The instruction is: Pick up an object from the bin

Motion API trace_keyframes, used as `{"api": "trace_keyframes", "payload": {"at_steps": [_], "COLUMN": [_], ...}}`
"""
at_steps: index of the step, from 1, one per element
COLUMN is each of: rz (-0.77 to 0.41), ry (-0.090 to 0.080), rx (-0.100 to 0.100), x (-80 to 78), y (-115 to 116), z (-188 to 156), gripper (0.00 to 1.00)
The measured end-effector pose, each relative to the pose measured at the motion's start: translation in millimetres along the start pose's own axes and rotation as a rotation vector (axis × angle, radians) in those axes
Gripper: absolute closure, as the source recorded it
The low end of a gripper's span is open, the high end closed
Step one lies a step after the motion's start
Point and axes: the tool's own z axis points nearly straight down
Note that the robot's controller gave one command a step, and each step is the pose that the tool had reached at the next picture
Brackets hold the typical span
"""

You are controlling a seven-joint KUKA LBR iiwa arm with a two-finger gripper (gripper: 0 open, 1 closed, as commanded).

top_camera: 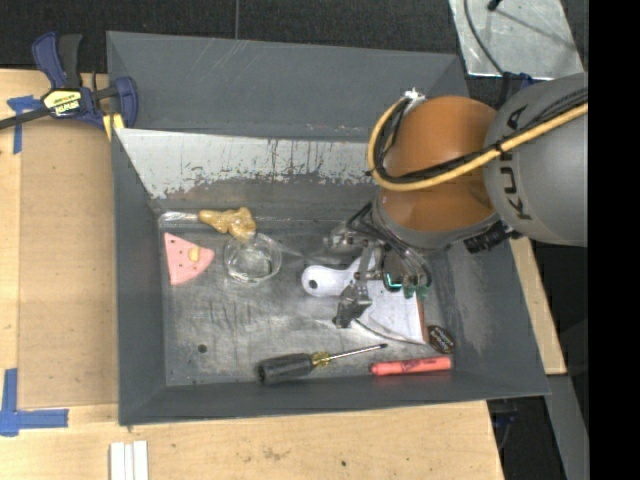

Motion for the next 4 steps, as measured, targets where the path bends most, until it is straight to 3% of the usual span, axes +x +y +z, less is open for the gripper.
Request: {"api": "trace_keyframes", "payload": {"at_steps": [1, 2, 3, 4], "rz": [0.001, 0.06, 0.214, 0.215], "ry": [-0.008, -0.015, -0.016, -0.016], "rx": [0.0, -0.001, -0.005, -0.005], "x": [-1.9, -16.4, -21.8, -21.8], "y": [-0.2, 0.1, -48.5, -48.4], "z": [-4.2, 9.5, 81.4, 81.4], "gripper": [0.0, 0.0, 1.0, 1.0]}}
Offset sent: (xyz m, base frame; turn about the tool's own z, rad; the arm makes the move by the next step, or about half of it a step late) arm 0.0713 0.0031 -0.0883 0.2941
